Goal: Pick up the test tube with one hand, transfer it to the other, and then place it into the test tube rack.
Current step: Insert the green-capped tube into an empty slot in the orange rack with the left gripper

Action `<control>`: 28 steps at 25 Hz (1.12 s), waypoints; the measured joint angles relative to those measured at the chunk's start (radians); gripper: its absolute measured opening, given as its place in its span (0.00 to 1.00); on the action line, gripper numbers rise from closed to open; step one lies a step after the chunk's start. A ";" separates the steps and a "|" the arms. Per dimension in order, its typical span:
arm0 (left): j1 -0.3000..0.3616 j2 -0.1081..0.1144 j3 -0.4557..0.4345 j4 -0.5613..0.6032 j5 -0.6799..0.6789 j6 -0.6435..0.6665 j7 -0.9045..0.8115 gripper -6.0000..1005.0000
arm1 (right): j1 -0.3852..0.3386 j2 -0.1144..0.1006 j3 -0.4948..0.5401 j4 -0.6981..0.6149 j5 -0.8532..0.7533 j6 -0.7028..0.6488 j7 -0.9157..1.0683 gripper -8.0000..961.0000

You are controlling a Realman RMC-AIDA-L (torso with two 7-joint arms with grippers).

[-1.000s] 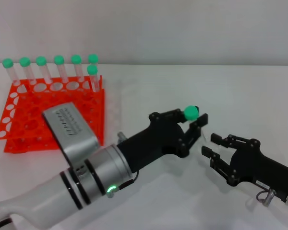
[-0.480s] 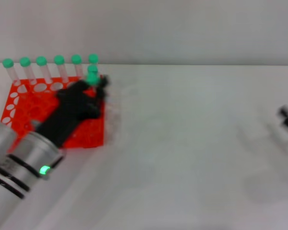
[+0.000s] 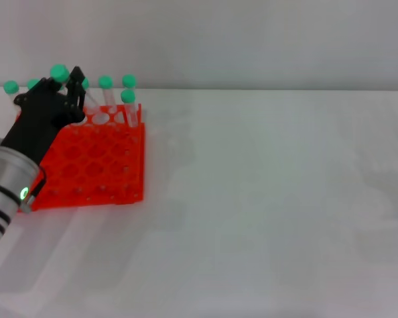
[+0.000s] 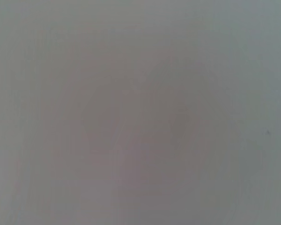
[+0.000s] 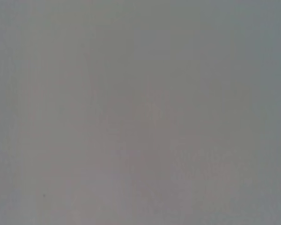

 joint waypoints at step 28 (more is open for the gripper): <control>-0.081 0.000 0.000 0.005 -0.001 0.238 -0.028 0.28 | 0.013 -0.001 0.004 0.049 -0.001 -0.007 -0.007 0.73</control>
